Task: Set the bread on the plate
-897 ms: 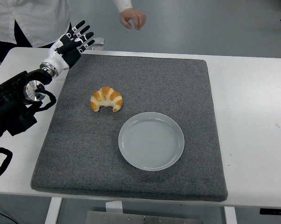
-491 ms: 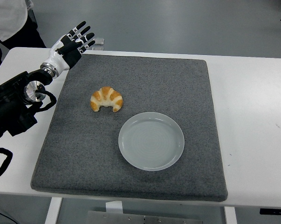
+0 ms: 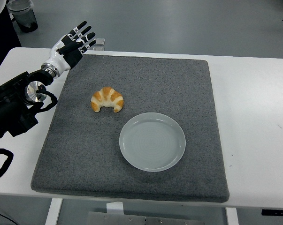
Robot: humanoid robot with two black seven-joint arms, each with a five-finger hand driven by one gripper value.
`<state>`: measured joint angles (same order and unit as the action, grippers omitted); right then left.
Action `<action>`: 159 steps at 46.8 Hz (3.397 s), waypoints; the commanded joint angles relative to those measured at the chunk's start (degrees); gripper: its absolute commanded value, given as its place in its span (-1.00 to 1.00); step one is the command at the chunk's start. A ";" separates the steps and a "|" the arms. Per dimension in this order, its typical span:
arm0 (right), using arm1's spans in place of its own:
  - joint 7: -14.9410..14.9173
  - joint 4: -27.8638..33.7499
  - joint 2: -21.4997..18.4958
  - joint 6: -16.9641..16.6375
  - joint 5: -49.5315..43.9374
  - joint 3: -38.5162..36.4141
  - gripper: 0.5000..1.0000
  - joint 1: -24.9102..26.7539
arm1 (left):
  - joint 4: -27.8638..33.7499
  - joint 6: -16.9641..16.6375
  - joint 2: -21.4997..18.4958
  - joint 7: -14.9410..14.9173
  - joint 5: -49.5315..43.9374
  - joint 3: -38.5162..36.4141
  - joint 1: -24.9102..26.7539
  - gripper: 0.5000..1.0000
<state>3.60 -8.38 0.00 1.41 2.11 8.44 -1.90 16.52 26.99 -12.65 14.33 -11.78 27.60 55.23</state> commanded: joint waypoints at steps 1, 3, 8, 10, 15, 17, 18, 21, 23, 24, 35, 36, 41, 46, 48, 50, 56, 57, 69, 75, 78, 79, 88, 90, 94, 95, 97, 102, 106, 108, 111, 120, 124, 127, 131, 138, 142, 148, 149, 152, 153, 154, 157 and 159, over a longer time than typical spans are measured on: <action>0.00 -0.05 0.00 0.00 0.00 -0.08 0.73 -0.03 | 0.00 0.00 -0.09 0.00 0.00 0.00 -0.04 0.96; 0.00 0.03 0.00 0.00 0.00 0.00 0.72 0.06 | 0.00 0.00 -0.09 0.00 0.00 0.00 -0.04 0.96; 0.00 0.03 0.00 0.00 0.00 0.00 0.72 0.06 | 0.00 0.00 -0.18 0.00 0.00 0.00 -0.04 0.96; 0.00 -0.05 0.00 0.00 0.00 0.00 0.72 -0.03 | 0.00 0.00 -0.18 0.00 -0.09 0.00 -0.04 0.96; 0.00 -0.05 0.00 0.00 0.00 0.00 0.73 0.06 | 0.00 0.00 -0.27 0.00 -0.09 0.00 -0.04 0.96; 0.00 -0.05 0.00 0.00 0.00 0.00 0.72 -0.03 | 0.00 0.00 -0.27 0.00 0.00 0.00 -0.04 0.96; 0.00 -0.05 0.00 0.00 0.00 0.00 0.72 -0.03 | 0.00 0.00 -0.27 0.00 0.00 0.00 -0.04 0.96; 0.00 -0.05 0.00 0.00 0.00 0.00 0.72 -0.03 | 0.00 0.00 -0.27 0.00 0.00 0.00 -0.04 0.96; 0.00 -0.05 0.00 0.00 0.00 0.00 0.72 -0.03 | 0.00 0.00 -0.27 0.00 0.00 0.00 -0.04 0.96; 0.00 -0.05 0.00 0.00 0.00 0.00 0.72 -0.03 | 0.00 0.00 -0.27 0.00 0.00 0.00 -0.04 0.96; 0.00 -0.05 0.00 0.00 0.00 0.00 0.73 -0.03 | 0.00 0.09 -0.35 0.00 0.00 0.00 -0.04 0.96; 0.00 0.03 0.00 0.00 0.00 0.00 0.72 -0.03 | 0.00 0.09 -0.35 0.00 0.00 0.00 -0.04 0.96; 0.00 0.03 0.00 0.00 0.00 0.00 0.72 -0.03 | 0.00 0.09 -0.35 0.18 0.00 -0.09 -0.13 0.96; 0.00 0.03 0.00 0.00 0.00 0.00 0.72 -0.03 | 0.09 0.00 -0.35 0.26 0.09 -0.53 -0.04 0.95; 0.00 -0.05 0.00 0.00 0.00 0.00 0.73 -0.03 | 0.09 -0.27 -0.27 0.26 0.09 -0.62 0.05 0.95; 0.00 0.03 0.00 0.00 0.00 0.00 0.73 -0.03 | 0.09 -0.62 -0.18 0.26 0.09 -0.53 0.22 0.95; 0.00 0.03 0.00 0.00 0.00 0.00 0.72 -0.03 | 2.81 -2.98 -0.88 0.26 0.18 -0.79 0.49 0.95; 0.00 -0.05 0.00 0.00 0.00 0.00 0.72 0.06 | 3.60 -3.77 -1.14 0.26 0.18 -0.79 0.49 0.95; -0.08 0.03 0.00 0.00 0.00 0.00 0.72 0.06 | 20.37 -14.84 -8.26 0.26 4.21 -0.79 0.66 0.93; 0.00 0.03 0.00 0.00 0.00 -0.08 0.72 0.06 | 30.66 -21.26 -12.30 0.88 10.97 -0.27 0.66 0.93; 0.00 0.03 0.00 0.00 0.00 -0.09 0.72 -0.03 | 34.88 -24.43 -13.71 1.49 15.89 0.00 0.66 0.92; 0.00 -0.05 0.00 0.00 0.00 -0.09 0.72 0.06 | 36.20 -25.39 -14.15 1.58 17.56 0.00 0.66 0.92; 0.00 0.03 0.00 0.00 0.00 -0.09 0.72 -0.03 | 50.35 -32.69 -19.42 1.50 28.65 -0.97 0.66 0.92; 0.00 0.03 0.00 0.00 0.00 -0.09 0.72 -0.03 | 53.34 -33.05 -20.82 1.41 29.97 -1.67 0.66 0.92; 0.00 0.03 0.00 0.00 0.00 -0.09 0.72 -0.03 | 57.65 -32.87 -24.07 1.41 31.55 -4.65 1.80 0.92; 0.00 0.03 0.00 0.00 0.00 -0.09 0.72 -0.03 | 58.27 -32.79 -24.95 1.41 31.99 -5.79 2.42 0.92; 0.00 0.03 0.00 0.00 0.00 -0.09 0.73 0.06 | 59.06 -32.70 -26.45 1.41 32.96 -8.51 4.00 0.92; 0.00 0.03 0.00 0.00 0.00 -0.09 0.72 -0.03 | 59.85 -32.26 -29.18 1.41 35.94 -14.41 8.04 0.93; 0.00 0.03 0.00 0.00 0.00 -0.09 0.72 -0.03 | 60.47 -31.56 -31.11 1.41 39.45 -18.36 10.76 0.93; 0.00 0.03 0.00 0.00 0.00 -0.09 0.72 -0.03 | 60.91 -30.94 -31.81 1.41 41.91 -20.29 12.08 0.93; 0.00 0.03 0.00 0.00 0.00 -0.09 0.72 -0.03 | 61.70 -29.98 -32.87 1.41 45.87 -23.20 13.67 0.94; 0.00 0.03 0.00 0.00 0.00 -0.09 0.72 -0.12 | 62.58 -26.90 -34.54 1.41 56.59 -30.14 15.17 0.95; 0.00 0.03 0.00 0.00 0.00 -0.09 0.72 -0.12 | 62.14 -26.81 -34.72 1.49 60.81 -31.03 14.64 0.95; 0.00 0.03 0.00 0.00 0.00 -0.09 0.72 -0.12 | 61.96 -26.98 -34.81 1.58 63.71 -31.11 14.11 0.95; 0.00 0.03 0.00 0.00 0.00 -0.09 0.72 -0.12 | 61.79 -27.51 -35.07 1.58 66.01 -30.59 13.32 0.95; 0.00 0.03 0.00 0.00 0.00 -0.09 0.72 -0.12 | 60.47 -29.62 -34.81 1.58 66.36 -31.03 13.14 0.95; 0.00 0.03 0.00 0.00 0.00 -0.09 0.72 -0.12 | 58.72 -30.24 -34.19 1.76 67.50 -31.03 12.18 0.95; 0.00 0.03 0.00 0.00 0.00 -0.09 0.72 -0.12 | 57.13 -31.20 -33.66 2.46 72.77 -30.85 10.69 0.95; 0.00 0.03 0.00 0.00 0.00 -0.09 0.73 -0.12 | 57.04 -31.47 -33.66 2.46 73.56 -30.94 10.34 0.95; 0.00 0.03 0.00 0.00 0.00 -0.09 0.72 -0.12 | 56.87 -32.43 -33.40 2.46 75.58 -30.94 9.54 0.95; 0.00 0.03 0.00 0.00 0.00 -0.09 0.73 -0.03 | 56.78 -32.78 -33.14 2.46 76.02 -30.94 9.37 0.95; 0.00 0.03 0.00 0.00 0.00 -0.09 0.72 -0.12 | 56.60 -32.96 -32.88 2.46 76.29 -30.94 9.19 0.95; 0.00 0.03 0.00 0.00 0.00 -0.09 0.73 -0.03 | 55.46 -33.40 -32.00 2.55 76.64 -30.94 8.84 0.95; 0.00 0.03 0.00 0.00 0.00 -0.09 0.72 -0.03 | 54.50 -33.75 -31.29 2.99 76.64 -30.94 8.66 0.95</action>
<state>3.60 -8.35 0.00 1.41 2.11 8.35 -1.98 72.30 -6.26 -44.87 16.86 64.72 -3.34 64.21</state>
